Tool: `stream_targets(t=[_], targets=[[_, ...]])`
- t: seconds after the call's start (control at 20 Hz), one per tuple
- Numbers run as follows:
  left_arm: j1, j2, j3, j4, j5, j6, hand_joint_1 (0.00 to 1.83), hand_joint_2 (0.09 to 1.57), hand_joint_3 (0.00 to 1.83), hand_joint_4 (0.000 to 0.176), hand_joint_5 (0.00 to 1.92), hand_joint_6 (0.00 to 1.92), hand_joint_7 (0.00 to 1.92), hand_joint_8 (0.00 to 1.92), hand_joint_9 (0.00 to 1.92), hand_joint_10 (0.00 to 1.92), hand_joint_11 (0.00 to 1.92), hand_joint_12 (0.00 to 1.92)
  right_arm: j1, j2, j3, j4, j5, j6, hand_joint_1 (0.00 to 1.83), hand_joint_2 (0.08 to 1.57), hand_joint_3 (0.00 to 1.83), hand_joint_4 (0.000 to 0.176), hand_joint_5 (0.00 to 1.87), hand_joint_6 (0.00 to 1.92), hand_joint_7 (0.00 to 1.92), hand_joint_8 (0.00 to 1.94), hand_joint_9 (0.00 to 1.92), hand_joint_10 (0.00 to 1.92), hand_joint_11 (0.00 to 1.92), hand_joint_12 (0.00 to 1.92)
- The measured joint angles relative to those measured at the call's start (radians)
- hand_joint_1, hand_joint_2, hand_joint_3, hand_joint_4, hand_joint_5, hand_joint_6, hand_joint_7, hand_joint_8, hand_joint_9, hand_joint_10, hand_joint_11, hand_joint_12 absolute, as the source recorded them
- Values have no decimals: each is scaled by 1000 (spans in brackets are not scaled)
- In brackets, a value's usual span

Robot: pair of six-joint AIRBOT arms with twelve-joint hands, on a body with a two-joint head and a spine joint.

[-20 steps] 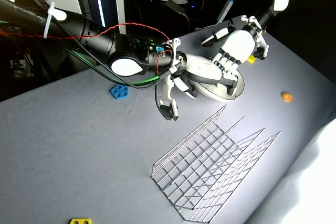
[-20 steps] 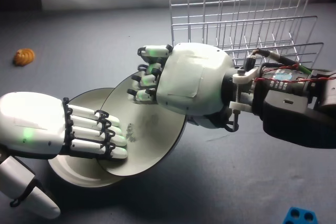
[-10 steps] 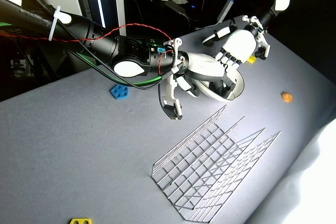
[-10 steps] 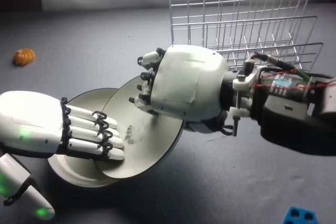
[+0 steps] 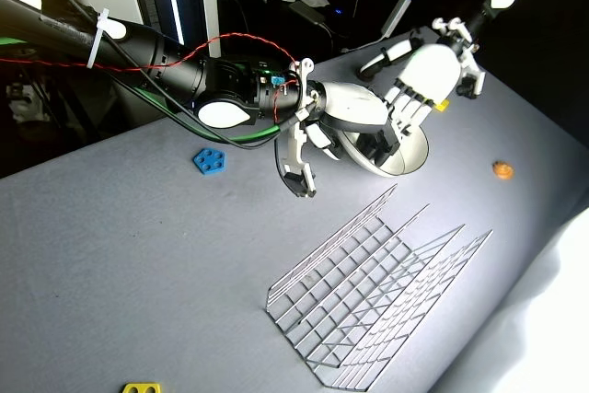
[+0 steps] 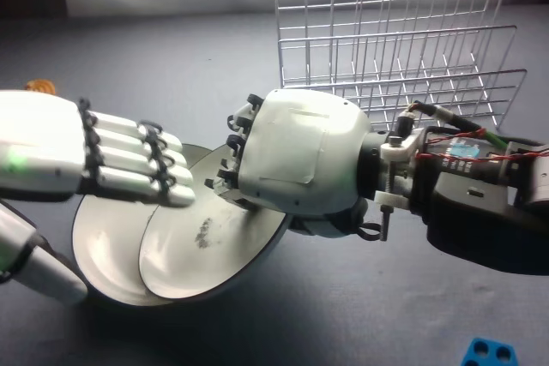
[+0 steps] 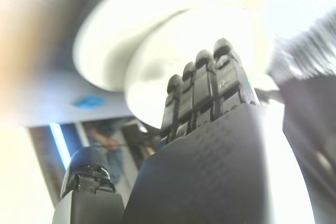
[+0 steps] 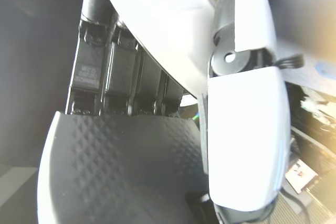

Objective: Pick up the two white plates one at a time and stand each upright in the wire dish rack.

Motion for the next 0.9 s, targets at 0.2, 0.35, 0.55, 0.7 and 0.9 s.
stream_targets(t=[0.2,0.35,0.55,0.7,0.9], targets=[[-37,49,-29,26,-4,-71,0,1085,0,0,108,4,110,5,105,5,73,57,0,32,-48,5,0,0,1373,1111,1,0,913,1056,1023,897,905,1165,740,1224],[-63,99,-47,27,-7,-108,0,1099,1,0,132,2,165,5,169,7,93,88,7,64,-87,10,-10,1,1384,1076,1,0,983,947,1098,786,984,1037,834,1127],[-100,148,-64,79,-16,-158,0,1097,0,0,114,0,131,0,129,0,52,86,48,94,-119,24,-24,1,1385,1075,0,0,980,949,1105,787,990,1023,832,1115],[-117,169,-57,78,-18,-184,0,1096,0,0,111,0,124,0,112,0,46,89,82,110,-131,70,-47,1,1379,1098,0,0,932,1013,1062,859,952,1087,779,1175],[-124,183,-46,82,-16,-192,0,1085,0,0,106,0,113,0,88,0,14,84,127,145,-168,133,-59,1,1380,1087,1,0,968,981,1075,827,948,1085,804,1166]])
